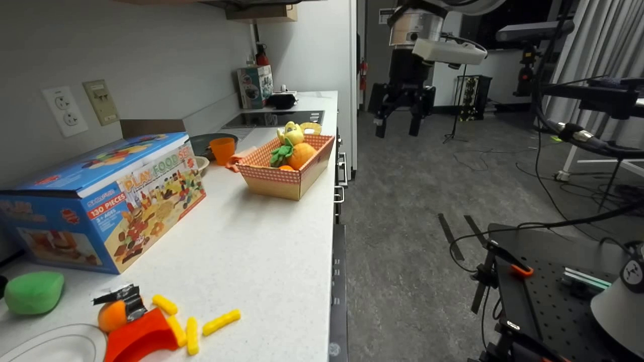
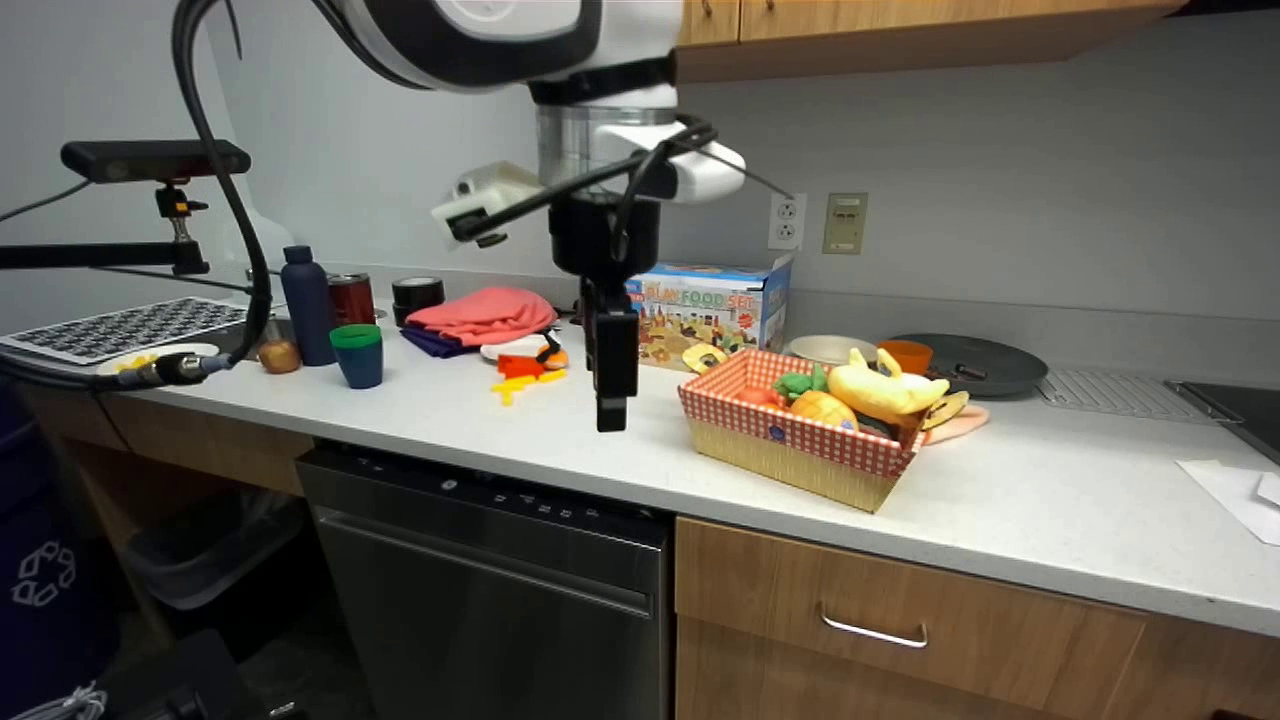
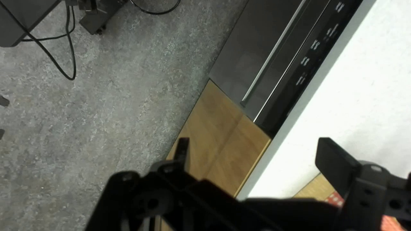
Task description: Open the top drawer and put all the plush toys in it
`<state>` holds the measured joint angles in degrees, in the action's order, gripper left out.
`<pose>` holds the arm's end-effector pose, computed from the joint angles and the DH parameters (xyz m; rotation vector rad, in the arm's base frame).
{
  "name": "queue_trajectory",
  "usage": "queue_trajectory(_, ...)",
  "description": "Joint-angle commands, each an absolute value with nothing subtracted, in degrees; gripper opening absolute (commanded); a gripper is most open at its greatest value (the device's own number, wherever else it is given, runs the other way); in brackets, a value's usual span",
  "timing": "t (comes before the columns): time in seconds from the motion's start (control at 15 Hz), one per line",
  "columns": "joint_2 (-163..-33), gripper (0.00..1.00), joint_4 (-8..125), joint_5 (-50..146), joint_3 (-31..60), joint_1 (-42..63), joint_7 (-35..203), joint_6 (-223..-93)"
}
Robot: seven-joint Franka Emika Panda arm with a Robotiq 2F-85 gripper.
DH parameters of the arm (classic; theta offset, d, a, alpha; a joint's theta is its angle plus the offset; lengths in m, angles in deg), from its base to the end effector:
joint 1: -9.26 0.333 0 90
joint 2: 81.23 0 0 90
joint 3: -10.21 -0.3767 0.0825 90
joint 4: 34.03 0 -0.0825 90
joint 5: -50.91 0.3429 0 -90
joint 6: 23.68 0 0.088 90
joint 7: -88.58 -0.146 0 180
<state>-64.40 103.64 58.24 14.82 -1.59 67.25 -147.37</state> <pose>0.3896 -0.1000 0.4714 -2.8209 1.0421 -0.0617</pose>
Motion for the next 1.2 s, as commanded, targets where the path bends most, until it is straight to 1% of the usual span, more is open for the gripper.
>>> queue_trajectory(0.0, -67.96, 1.00, 101.76, 59.89, 15.85, -2.00, 63.54, -150.83)
queue_trajectory(0.47, -68.65, 1.00, 101.82, 59.19, 15.93, -1.93, 62.92, -151.01)
queue_trajectory(0.87, -82.21, 1.00, 95.10, 59.00, 19.89, -4.68, 55.19, -150.91)
queue_trajectory(1.13, -91.76, 1.00, 89.66, 60.65, 22.88, -4.61, 52.75, -151.38)
